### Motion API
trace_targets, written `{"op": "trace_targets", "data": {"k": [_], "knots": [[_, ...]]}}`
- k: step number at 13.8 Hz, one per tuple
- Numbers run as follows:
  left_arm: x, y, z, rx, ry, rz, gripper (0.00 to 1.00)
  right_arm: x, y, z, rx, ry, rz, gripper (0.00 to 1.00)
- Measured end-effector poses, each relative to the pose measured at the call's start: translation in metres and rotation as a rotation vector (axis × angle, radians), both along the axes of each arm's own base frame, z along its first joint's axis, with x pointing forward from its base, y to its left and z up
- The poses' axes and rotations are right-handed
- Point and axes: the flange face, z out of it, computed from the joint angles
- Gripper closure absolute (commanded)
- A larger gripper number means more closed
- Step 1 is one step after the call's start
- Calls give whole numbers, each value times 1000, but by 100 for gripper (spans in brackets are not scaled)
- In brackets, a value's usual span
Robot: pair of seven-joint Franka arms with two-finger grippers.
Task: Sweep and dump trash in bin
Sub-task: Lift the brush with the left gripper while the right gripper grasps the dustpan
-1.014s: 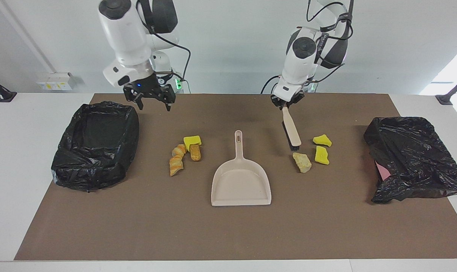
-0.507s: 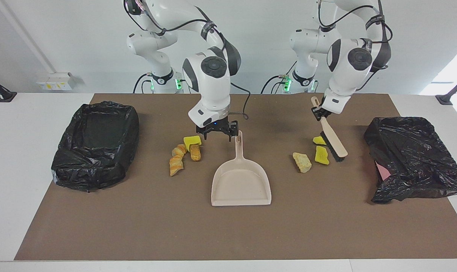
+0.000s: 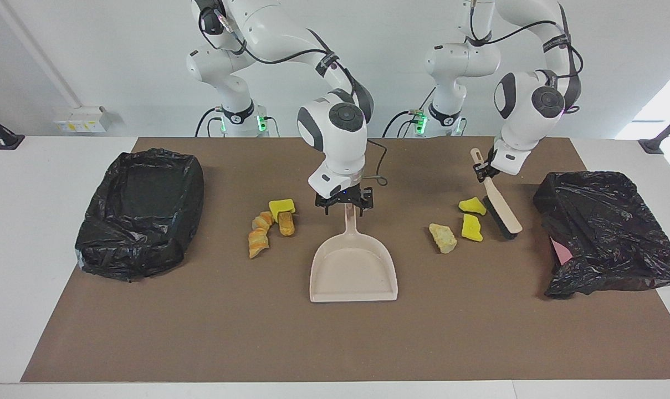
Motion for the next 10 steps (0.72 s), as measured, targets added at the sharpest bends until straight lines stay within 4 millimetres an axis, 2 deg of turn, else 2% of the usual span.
{"op": "trace_targets", "data": {"k": [2, 3, 4, 5, 7, 10], "knots": [[-5, -5, -12, 4, -18, 21, 100, -6, 6, -13, -3, 4, 17, 19], [-5, -15, -12, 9, -27, 37, 100, -7, 9, -17, -5, 5, 29, 34], [-5, -28, -13, 14, -32, 49, 100, -8, 9, -18, -6, 6, 39, 72], [-5, -43, -17, 17, -42, 51, 100, -8, 9, -18, -7, 6, 45, 100], [1, -63, -19, 13, -56, 45, 100, -10, 11, -18, -7, 6, 52, 100], [13, -78, -16, 7, -69, 12, 100, -15, 20, -15, -4, 1, 57, 100]]}}
